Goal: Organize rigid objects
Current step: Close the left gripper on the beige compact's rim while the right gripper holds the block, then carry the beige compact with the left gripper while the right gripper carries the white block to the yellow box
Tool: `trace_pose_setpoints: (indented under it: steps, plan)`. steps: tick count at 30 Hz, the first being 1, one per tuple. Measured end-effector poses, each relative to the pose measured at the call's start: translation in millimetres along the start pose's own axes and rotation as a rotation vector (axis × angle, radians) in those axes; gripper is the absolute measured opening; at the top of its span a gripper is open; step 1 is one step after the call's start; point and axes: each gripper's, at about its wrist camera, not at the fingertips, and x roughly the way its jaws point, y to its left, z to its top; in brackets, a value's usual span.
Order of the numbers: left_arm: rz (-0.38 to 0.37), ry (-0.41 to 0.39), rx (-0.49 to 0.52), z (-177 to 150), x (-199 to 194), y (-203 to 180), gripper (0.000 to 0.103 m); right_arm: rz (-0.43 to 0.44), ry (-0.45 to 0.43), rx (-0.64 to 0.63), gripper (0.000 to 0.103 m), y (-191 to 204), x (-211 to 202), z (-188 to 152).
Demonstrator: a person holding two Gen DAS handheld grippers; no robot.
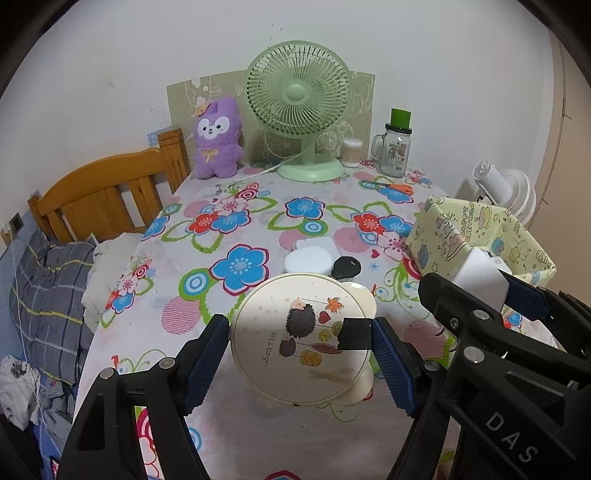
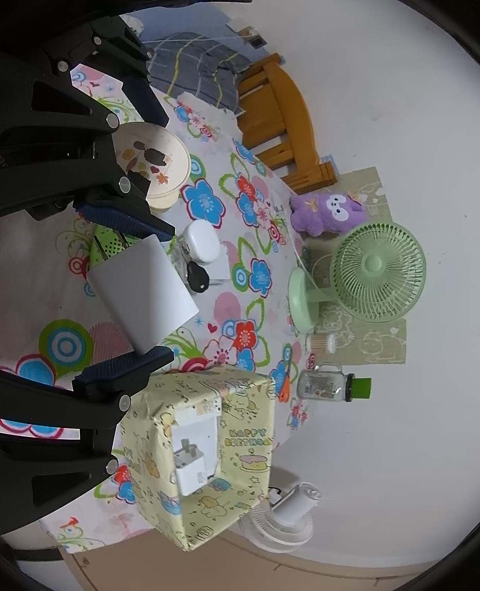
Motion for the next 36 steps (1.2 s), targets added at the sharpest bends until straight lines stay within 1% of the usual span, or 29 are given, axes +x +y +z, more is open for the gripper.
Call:
trace_pose_setpoints:
  steps: [8,18,29,36]
  plan:
    - [0.009,-0.028,-0.001,12,-11,-9,0.079,0.013,-0.027,-0.006,0.062,-8,-12,13]
    - [-0.004,-0.046,-0.006,23,-16,-23,0.079,0.011,-0.051,-0.011,0.062,-22,-23,24]
    - [-0.007,-0.066,0.031,40,-21,-49,0.079,0.008,-0.077,0.021,0.062,-48,-32,38]
    - [-0.051,-0.062,0.051,49,-16,-75,0.079,-0.006,-0.087,0.047,0.062,-73,-35,43]
